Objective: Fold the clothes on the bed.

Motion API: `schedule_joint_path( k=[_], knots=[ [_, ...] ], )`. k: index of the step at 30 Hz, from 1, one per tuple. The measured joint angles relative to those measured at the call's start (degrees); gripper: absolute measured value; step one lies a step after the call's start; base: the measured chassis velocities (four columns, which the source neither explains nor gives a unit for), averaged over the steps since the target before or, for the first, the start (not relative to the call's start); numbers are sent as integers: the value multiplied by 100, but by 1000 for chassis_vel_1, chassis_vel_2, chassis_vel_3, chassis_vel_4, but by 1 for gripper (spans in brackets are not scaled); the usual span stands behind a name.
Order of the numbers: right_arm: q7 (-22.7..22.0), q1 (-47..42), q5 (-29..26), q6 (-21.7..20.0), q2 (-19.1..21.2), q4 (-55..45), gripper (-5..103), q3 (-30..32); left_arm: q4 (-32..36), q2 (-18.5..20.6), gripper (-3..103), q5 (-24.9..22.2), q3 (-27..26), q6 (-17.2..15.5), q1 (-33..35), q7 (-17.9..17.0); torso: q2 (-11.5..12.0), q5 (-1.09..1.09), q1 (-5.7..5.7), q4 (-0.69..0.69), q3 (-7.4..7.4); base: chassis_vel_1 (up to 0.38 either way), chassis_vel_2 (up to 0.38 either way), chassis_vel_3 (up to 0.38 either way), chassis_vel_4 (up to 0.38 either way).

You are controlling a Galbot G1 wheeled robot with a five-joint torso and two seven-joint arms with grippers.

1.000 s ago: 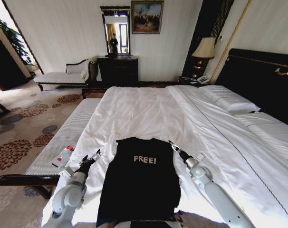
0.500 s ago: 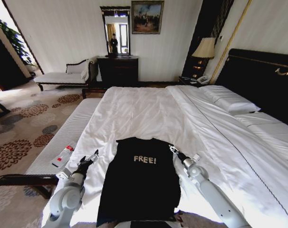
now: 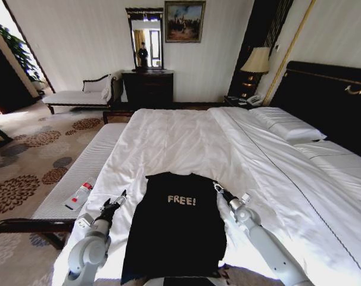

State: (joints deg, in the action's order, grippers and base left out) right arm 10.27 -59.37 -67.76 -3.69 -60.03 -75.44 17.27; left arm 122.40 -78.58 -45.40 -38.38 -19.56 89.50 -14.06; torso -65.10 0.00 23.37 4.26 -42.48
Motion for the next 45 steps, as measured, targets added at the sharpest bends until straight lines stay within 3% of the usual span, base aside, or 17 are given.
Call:
schedule_joint_path(
  k=[1, 3, 5, 6, 8, 12, 17, 21, 24, 26, 33, 38, 45],
  knots=[
    [1, -36, 34, 9, -1, -23, 27, 17, 11, 8, 100, 1, 0, -2, -2, -6, 0, 0, 0, 0, 0, 0, 0, 0, 0],
    [1, -41, 42, 13, -1, -28, 27, 20, 11, 8, 100, 1, 0, -2, -2, -6, 0, 0, 0, 0, 0, 0, 0, 0, 0],
    [-5, -53, 97, 60, -1, -45, 16, 27, 12, -6, 100, 3, 2, -2, 2, -7, 0, 0, 0, 0, 0, 0, 0, 0, 0],
    [-5, -53, 97, 60, -1, -45, 16, 27, 12, -6, 100, 3, 2, -2, 2, -7, 0, 0, 0, 0, 0, 0, 0, 0, 0],
    [-290, -15, 234, 220, -1, -220, 1, 22, -69, -106, 100, 26, 23, 9, 64, 28, 0, 0, 0, 0, 0, 0, 0, 0, 0],
    [-442, 69, 459, 332, 36, -299, 0, 43, -190, -56, 100, -32, 49, 28, -34, 68, 0, 0, 0, -3, 0, 0, 0, 0, 0],
    [-663, 133, 526, 370, 147, -411, 0, 54, -629, 340, 100, -419, 183, 35, -535, 181, 0, -1, 0, -1, 0, 0, 0, 0, 0],
    [-706, 129, 552, 370, 191, -412, 0, 44, -1668, 709, 100, -584, 611, 29, -1575, 397, 0, -1, 0, 0, 0, 0, 0, 0, 0],
    [-717, 119, 582, 371, 192, -400, 0, 32, -2098, 728, 100, -644, 808, 33, -1987, 491, 0, -1, 0, 2, 0, 0, 0, 0, 0],
    [-729, 88, 623, 374, 198, -403, 0, 20, -2694, 608, 100, -808, 1082, 8, -2504, 591, 0, -1, 1, 1, -1, 0, 0, 0, 0],
    [-779, 30, 682, 387, 197, -501, 0, 22, -3408, 38, 100, -797, 1446, -64, -2985, 606, 0, 0, 1, 0, 0, 0, 0, 0, 0],
    [-783, -1, 720, 412, 198, -521, 0, 50, -3773, -336, 100, -785, 1524, -43, -3256, 605, 0, 0, 1, 0, 0, 0, 0, 0, 0],
    [-783, -68, 764, 446, 164, -526, 0, 66, -3999, -478, 100, -781, 1568, 33, -3500, 620, 0, 0, 1, 0, 0, 0, 0, 0, 0]
  ],
)
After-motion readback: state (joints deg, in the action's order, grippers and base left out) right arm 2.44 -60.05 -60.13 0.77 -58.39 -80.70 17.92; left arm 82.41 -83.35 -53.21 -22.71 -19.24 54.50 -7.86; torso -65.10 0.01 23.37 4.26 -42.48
